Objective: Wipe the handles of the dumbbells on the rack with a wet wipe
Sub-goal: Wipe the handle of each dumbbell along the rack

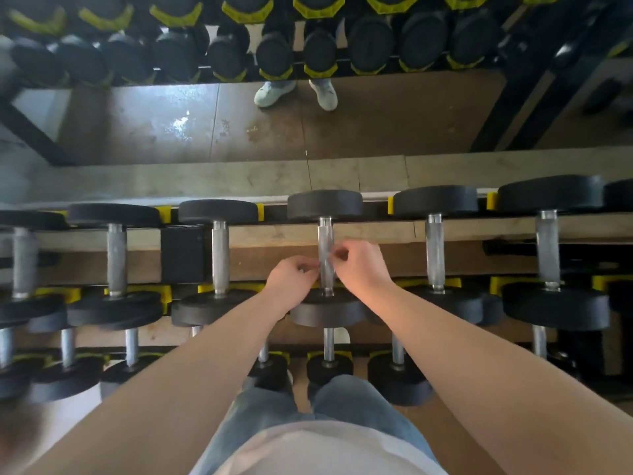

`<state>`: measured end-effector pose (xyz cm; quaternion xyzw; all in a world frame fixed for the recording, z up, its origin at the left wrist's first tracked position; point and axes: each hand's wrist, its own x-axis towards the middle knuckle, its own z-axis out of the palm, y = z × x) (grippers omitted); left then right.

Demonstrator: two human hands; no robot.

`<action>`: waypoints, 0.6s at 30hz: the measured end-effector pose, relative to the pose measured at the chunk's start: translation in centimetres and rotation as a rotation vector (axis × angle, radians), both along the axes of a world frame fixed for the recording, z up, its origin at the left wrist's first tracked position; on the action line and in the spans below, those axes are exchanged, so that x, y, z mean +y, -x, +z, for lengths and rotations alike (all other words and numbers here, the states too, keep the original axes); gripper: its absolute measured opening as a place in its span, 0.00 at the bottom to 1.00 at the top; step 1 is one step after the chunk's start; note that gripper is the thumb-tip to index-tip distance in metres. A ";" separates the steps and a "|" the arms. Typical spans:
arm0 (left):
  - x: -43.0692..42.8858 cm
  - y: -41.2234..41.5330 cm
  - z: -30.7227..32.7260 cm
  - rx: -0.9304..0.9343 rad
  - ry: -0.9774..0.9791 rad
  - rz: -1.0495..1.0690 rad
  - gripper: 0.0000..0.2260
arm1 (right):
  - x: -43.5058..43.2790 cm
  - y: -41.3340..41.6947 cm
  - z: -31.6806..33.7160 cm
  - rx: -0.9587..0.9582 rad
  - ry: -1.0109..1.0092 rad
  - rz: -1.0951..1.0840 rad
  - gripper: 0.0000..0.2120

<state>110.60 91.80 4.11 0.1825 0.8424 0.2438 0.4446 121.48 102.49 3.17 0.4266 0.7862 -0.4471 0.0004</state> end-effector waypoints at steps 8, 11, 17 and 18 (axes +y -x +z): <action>0.1 -0.1 -0.2 0.003 0.015 0.016 0.13 | -0.2 0.4 -0.4 -0.011 0.232 -0.346 0.10; 0.1 -0.1 -0.1 -0.015 0.021 0.020 0.14 | 0.9 2.0 0.3 0.098 0.178 -0.395 0.10; 0.1 0.2 -0.2 -0.045 0.002 0.016 0.12 | -0.3 -0.7 -0.5 -0.136 0.219 -0.029 0.02; 0.2 0.3 -0.2 -0.042 0.003 0.011 0.11 | -0.7 -1.3 -0.7 -0.195 0.227 0.040 0.02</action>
